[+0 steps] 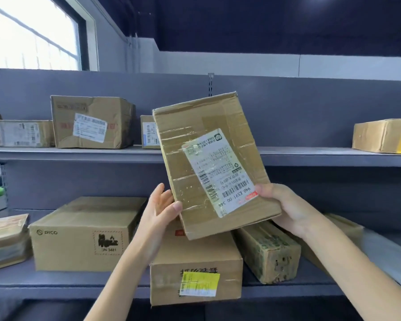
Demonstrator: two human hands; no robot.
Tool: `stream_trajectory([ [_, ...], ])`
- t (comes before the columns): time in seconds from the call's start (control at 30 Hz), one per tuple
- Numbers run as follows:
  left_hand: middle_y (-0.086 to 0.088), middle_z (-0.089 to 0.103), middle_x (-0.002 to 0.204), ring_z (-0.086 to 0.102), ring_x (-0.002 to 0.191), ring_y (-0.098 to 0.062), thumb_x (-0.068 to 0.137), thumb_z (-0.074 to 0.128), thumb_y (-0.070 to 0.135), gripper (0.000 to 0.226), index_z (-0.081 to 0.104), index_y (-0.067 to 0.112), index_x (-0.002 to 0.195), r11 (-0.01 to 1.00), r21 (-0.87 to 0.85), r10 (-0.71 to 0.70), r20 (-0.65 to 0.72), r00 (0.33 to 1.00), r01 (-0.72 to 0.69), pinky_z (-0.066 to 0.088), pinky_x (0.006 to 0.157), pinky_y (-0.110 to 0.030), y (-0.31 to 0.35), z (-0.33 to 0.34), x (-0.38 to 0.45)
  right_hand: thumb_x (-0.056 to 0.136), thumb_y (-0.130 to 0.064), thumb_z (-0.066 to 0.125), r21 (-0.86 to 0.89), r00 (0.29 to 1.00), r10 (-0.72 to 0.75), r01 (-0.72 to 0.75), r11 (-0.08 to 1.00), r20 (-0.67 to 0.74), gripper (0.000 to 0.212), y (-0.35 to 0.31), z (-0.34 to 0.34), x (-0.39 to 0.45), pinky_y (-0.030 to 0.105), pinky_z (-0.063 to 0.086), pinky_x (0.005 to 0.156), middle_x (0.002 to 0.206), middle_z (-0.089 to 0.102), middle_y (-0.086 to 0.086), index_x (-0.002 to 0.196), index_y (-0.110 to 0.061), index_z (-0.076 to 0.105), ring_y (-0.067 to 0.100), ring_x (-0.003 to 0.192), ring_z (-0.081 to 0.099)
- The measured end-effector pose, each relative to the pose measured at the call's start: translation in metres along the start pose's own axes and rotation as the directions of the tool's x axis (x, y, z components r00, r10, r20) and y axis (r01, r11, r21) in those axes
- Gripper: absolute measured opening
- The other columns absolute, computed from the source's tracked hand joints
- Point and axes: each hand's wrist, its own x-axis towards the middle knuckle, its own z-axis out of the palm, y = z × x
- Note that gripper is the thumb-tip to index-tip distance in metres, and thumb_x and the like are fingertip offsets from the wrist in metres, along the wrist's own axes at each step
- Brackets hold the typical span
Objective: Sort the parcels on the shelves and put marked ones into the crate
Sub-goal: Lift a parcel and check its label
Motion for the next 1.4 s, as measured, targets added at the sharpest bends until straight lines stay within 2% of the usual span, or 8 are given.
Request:
stream_trajectory([
  [0.13,0.006,0.006,0.158,0.011,0.143,-0.011,0.056,0.063,0.065,0.115,0.003,0.030,0.147,0.882,0.464,0.243,-0.297,0.923,-0.083,0.019,0.113,-0.034,0.038,-0.022,0.003,0.045,-0.036,0.074,-0.209,0.999,-0.035,0.033,0.977,-0.007,0.051,-0.022,-0.017,0.002,0.020,0.053,0.058,0.088,0.074,0.008,0.089,-0.010,0.070,0.016,0.073,0.070],
  [0.27,0.008,0.002,0.158,0.008,0.139,-0.002,0.052,0.057,0.070,0.115,0.011,0.025,0.147,0.551,0.802,0.492,-0.091,0.866,-0.229,0.011,0.109,-0.029,0.105,-0.032,0.021,0.049,-0.031,0.075,-0.445,0.995,0.000,0.045,0.894,0.100,0.060,-0.055,-0.031,0.005,0.026,0.057,0.069,0.100,0.072,0.012,0.103,-0.007,0.067,0.025,0.087,0.069],
  [0.47,0.003,0.020,0.155,0.020,0.140,-0.015,0.049,0.067,0.075,0.124,0.016,0.019,0.147,0.239,0.923,0.068,0.295,0.953,-0.302,0.018,0.106,-0.023,0.139,-0.008,0.056,0.051,-0.037,0.076,-0.731,0.977,0.091,0.081,0.678,0.192,0.060,-0.084,-0.025,0.010,0.032,0.055,0.081,0.106,0.070,0.003,0.106,-0.017,0.063,0.019,0.096,0.067],
  [0.67,0.006,0.047,0.133,0.047,0.118,-0.017,0.046,0.068,0.063,0.103,0.032,0.025,0.136,0.114,0.961,-0.509,0.273,0.816,-0.251,0.040,0.102,-0.036,0.125,0.025,0.078,0.048,-0.037,0.077,-0.870,0.984,0.109,0.068,0.488,0.138,0.099,-0.084,-0.010,0.018,0.015,0.043,0.085,0.128,0.046,-0.018,0.137,-0.020,0.038,0.003,0.116,0.046],
  [0.93,0.002,0.061,0.107,0.058,0.097,-0.017,0.035,0.063,0.059,0.087,0.054,0.024,0.114,0.403,0.873,-0.305,0.411,0.859,-0.274,0.049,0.087,-0.042,0.113,0.016,0.082,0.061,-0.039,0.079,-0.730,0.993,-0.024,0.100,0.676,0.114,0.097,-0.093,-0.027,0.017,0.011,0.035,0.094,0.144,0.040,-0.004,0.141,-0.014,0.032,-0.001,0.125,0.040],
  [1.17,0.003,0.073,0.079,0.068,0.070,-0.014,0.050,0.067,0.037,0.032,0.071,0.026,0.080,0.911,0.370,0.082,0.268,0.960,-0.181,0.052,0.059,-0.025,0.096,0.001,0.084,0.041,-0.058,0.081,-0.264,0.913,-0.372,0.322,0.909,-0.168,0.070,-0.073,-0.037,0.015,0.022,0.052,0.079,0.098,0.072,-0.007,0.098,-0.019,0.066,0.009,0.090,0.066],
  [1.27,-0.001,0.075,0.080,0.070,0.068,-0.017,0.060,0.068,0.026,0.016,0.074,0.022,0.074,0.984,0.121,0.115,0.125,0.985,-0.131,0.054,0.055,-0.025,0.080,0.016,0.086,0.060,-0.038,0.070,-0.083,0.897,-0.338,0.328,0.941,-0.284,0.050,-0.052,-0.020,0.023,0.033,0.046,0.094,0.104,0.071,-0.003,0.104,-0.017,0.062,0.014,0.095,0.065],
  [1.4,-0.007,0.075,0.082,0.071,0.071,-0.022,0.067,0.064,0.024,0.017,0.071,0.015,0.078,0.992,-0.067,0.111,0.015,0.994,-0.109,0.055,0.058,-0.030,0.061,0.034,0.088,0.060,-0.029,0.072,-0.003,0.916,-0.297,0.308,0.951,-0.268,0.043,-0.028,0.003,0.027,0.019,0.054,0.065,0.091,0.074,-0.007,0.101,-0.019,0.063,0.010,0.084,0.069],
])
